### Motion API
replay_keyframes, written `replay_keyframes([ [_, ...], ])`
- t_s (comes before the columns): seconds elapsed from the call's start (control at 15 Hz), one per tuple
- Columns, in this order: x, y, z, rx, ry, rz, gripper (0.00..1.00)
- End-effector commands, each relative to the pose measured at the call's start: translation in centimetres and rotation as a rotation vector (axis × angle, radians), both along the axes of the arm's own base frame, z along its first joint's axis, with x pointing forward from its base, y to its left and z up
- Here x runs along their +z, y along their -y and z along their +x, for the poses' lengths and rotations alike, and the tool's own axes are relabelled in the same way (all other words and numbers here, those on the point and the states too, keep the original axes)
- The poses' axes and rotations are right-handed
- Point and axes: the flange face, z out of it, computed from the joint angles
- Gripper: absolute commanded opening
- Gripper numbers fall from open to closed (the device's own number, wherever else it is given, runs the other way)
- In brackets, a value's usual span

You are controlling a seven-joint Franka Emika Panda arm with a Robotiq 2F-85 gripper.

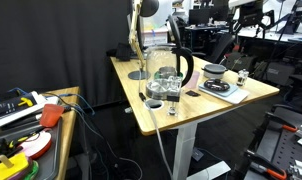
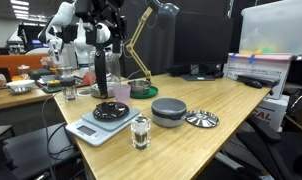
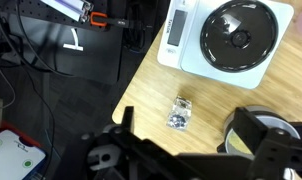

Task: Place the glass bottle between the plate and the gray pot

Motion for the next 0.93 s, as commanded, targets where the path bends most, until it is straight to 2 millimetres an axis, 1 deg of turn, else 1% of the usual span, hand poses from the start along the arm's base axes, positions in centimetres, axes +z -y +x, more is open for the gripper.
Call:
replay_keyframes([
  [0.0, 0.2, -0.1, 0.0, 0.002, 0.002, -0.001, 1.00],
  [0.2, 0.2, 0.0, 0.0, 0.001, 0.002, 0.000, 1.00],
  [0.4, -0.9, 1.3, 0.7, -0.072, 0.000, 0.035, 1.00],
  [0.6, -2.5, 4.0, 1.0, -0.199, 0.003, 0.109, 1.00],
  [0.87, -5.3, 8.1, 1.1, -0.368, 0.049, 0.126, 1.00],
])
